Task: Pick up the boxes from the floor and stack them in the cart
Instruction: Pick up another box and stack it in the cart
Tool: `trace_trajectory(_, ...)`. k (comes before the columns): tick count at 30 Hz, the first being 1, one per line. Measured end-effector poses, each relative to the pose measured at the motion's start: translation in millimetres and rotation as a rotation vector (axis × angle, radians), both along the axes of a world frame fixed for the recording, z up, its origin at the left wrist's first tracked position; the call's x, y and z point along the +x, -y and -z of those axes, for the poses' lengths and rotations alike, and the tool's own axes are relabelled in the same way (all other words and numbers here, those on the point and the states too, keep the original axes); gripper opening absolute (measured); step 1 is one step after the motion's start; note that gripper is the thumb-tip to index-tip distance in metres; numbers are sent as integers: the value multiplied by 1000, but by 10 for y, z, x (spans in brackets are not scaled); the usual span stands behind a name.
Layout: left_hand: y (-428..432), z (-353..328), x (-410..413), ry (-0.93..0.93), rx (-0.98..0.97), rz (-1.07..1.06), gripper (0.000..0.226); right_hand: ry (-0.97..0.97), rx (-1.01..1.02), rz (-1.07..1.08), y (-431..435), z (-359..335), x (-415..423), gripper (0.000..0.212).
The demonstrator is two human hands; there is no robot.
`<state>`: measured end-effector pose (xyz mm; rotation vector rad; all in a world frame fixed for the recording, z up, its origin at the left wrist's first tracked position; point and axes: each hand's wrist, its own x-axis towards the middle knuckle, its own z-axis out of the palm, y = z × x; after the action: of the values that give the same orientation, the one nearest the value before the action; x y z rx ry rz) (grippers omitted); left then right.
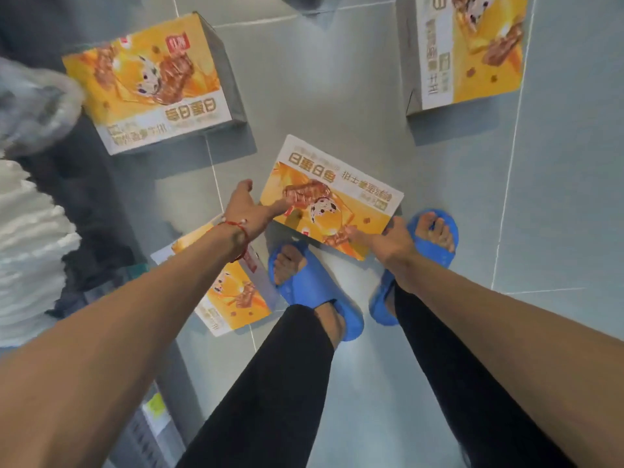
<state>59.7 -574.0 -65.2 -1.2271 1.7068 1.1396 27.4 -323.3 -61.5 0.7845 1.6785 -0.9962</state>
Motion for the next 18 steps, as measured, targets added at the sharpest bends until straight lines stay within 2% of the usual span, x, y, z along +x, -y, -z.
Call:
trace_trajectory(2,8,248,10,12,44,77,105,-7,-60,-36,-65,229,53,89)
trace_trajectory(6,-21,535,57,-40,69,112,94,20,-138,-45,-150,429,80,66)
trace_trajectory(8,-14,545,59,-66,67,126,96,23,-142,-37,-140,464,85,60)
trace_trajectory(10,-13,491,53,-64,40,116,92,25,-159,-51,-103,444,69,59)
trace_trajectory(12,-31,416,51,-56,20,86,78,11,-173,-76,-83,323,55,55)
trace_trajectory(18,-43,-172,99,-10,-62,39,65,73,-129,-88,6,-277,-130,20)
